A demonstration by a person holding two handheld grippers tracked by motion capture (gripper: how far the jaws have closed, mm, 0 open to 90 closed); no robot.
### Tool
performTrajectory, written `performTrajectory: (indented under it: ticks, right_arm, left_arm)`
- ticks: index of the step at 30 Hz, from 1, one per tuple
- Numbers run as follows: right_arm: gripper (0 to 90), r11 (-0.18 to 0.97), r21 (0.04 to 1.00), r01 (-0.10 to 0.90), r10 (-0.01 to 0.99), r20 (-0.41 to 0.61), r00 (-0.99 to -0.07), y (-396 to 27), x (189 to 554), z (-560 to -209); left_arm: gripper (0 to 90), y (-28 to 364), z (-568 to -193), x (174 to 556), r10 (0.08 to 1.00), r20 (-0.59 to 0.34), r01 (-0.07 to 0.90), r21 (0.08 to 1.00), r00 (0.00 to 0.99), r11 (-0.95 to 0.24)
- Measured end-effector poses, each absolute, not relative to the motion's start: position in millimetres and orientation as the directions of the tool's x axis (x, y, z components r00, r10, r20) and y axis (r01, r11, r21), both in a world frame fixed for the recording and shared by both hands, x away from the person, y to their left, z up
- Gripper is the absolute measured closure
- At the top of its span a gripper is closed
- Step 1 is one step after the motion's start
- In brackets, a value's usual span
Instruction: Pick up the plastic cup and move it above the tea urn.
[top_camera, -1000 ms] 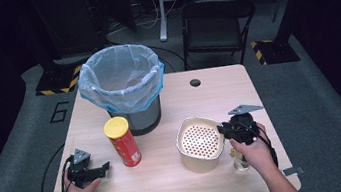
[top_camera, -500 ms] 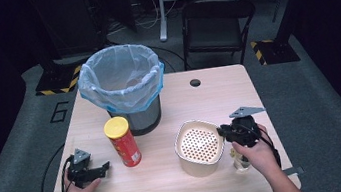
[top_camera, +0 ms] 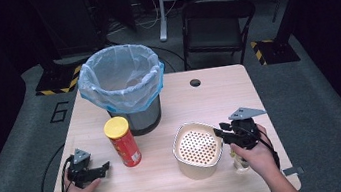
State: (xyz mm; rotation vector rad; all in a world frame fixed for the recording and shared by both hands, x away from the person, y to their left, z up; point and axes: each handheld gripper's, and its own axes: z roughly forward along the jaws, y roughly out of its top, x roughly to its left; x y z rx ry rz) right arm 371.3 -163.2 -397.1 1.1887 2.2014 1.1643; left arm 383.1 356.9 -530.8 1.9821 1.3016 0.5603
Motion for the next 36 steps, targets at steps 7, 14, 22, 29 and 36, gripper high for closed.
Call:
performTrajectory:
  ticks: [7,14,22,29,36]
  right_arm:
    - [34.2,0.304,0.810,0.502,0.858,-0.003,-0.514,-189.3,347.7,-400.1]
    - [23.9,0.261,0.803,0.536,0.894,0.008,-0.447,-206.4,330.9,-415.8]
    - [15.5,0.252,0.779,0.574,0.921,-0.010,-0.391,-205.8,315.5,-441.6]
    - [17.9,0.240,0.768,0.594,0.926,0.002,-0.376,-204.7,317.2,-461.8]
    - [19.7,0.238,0.759,0.606,0.934,-0.009,-0.356,-202.9,315.8,-477.5]
  left_arm:
    - [13.1,356.7,-530.9,383.0,0.915,-0.018,0.616,0.745,0.404,-0.258]
    - [13.1,356.6,-530.9,382.9,0.915,-0.018,0.616,0.745,0.403,-0.257]
    - [13.1,356.4,-531.0,382.8,0.916,-0.017,0.615,0.746,0.401,-0.256]
    - [13.1,356.3,-531.0,382.7,0.916,-0.017,0.615,0.746,0.402,-0.256]
    - [13.1,356.4,-531.0,382.8,0.915,-0.018,0.616,0.745,0.402,-0.256]
